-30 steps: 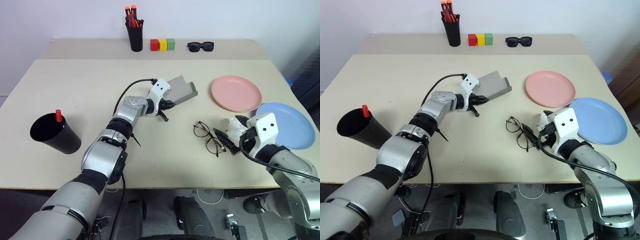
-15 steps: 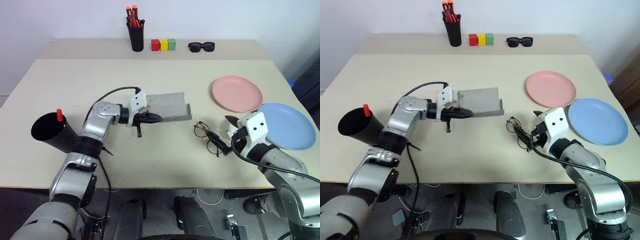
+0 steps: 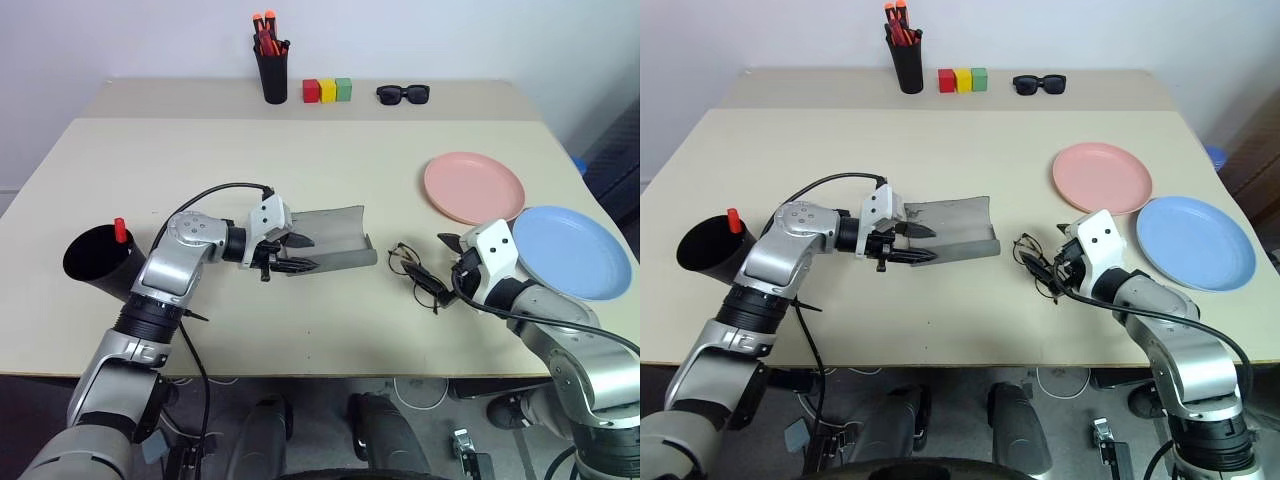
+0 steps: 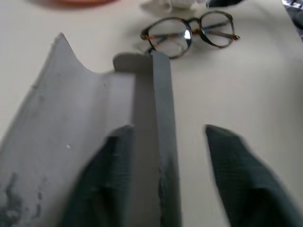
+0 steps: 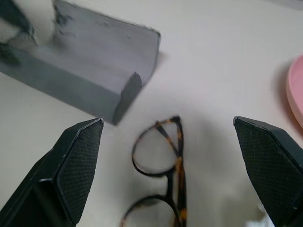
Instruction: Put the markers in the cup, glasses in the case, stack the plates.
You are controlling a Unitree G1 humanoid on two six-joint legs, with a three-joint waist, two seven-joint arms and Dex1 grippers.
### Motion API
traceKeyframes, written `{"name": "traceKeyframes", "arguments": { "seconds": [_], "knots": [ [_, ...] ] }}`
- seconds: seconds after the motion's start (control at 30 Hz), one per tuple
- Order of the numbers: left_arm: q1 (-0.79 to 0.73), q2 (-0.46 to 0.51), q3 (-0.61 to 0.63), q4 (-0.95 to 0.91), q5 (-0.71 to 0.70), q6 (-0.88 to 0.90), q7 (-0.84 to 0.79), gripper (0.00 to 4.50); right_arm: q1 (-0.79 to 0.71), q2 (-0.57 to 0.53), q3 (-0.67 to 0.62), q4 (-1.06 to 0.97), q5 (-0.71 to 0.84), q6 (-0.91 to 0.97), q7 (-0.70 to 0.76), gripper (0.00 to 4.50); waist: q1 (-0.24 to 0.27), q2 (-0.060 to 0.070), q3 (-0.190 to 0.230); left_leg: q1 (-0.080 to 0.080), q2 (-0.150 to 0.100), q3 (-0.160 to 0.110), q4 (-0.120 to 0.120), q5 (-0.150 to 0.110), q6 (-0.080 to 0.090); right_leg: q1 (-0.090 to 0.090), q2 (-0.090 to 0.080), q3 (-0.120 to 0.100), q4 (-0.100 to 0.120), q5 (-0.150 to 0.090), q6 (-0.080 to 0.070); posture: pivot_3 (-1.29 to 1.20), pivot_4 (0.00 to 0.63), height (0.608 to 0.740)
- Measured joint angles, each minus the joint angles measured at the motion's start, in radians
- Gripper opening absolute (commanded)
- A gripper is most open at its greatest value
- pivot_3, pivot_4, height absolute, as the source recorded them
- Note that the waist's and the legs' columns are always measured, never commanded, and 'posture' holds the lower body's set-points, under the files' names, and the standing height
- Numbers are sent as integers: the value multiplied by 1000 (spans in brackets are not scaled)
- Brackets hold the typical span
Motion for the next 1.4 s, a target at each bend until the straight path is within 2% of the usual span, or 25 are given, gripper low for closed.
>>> {"name": "traceKeyframes", "arguments": {
  "seconds": [0.17, 0.4, 0.6, 1.2, 1.3, 1.4],
  "knots": [
    [44, -13, 35, -31, -16, -61, 64, 2290, -63, -67, 11, -5, 1, 122, -3, 4500, -5, 1, 0, 0, 1, 0, -1, 0, 0, 0, 1, 0, 0, 0, 0, 0, 150, 740],
    [280, 28, 39, -352, -110, -17, 60, 2290, -171, -115, 46, -65, 8, 357, -44, 4500, -2, 1, 0, 0, 1, 1, -1, 0, 0, -1, 0, 1, 0, 0, -1, 0, 150, 740],
    [465, -17, 15, -452, -117, -101, 130, 2290, -204, -148, 159, -95, -13, 490, -80, 4500, 3, 1, 0, 0, 1, 1, 0, 0, 0, 0, -1, 1, -1, -1, -2, 0, 150, 740],
    [510, -31, -27, -430, -114, -194, 193, 2290, -237, -94, 205, -60, -68, 550, -149, 4500, -1, 1, 0, 0, 1, 2, 0, 0, 0, 0, 0, 1, -1, -2, -3, 0, 150, 740],
    [512, -32, -27, -430, -114, -196, 207, 2358, -238, -92, 208, -53, -73, 550, -153, 3619, 0, 1, 0, 0, 1, 2, 0, 0, 0, 0, 0, 1, -1, -2, -3, 0, 150, 740],
    [518, -32, -27, -431, -114, -197, 213, 2358, -239, -92, 213, -39, -80, 550, -155, 2139, -1, 1, 0, 0, 1, 2, 0, 0, 0, 0, 0, 1, -1, -2, -3, 0, 150, 740]
  ]
}}
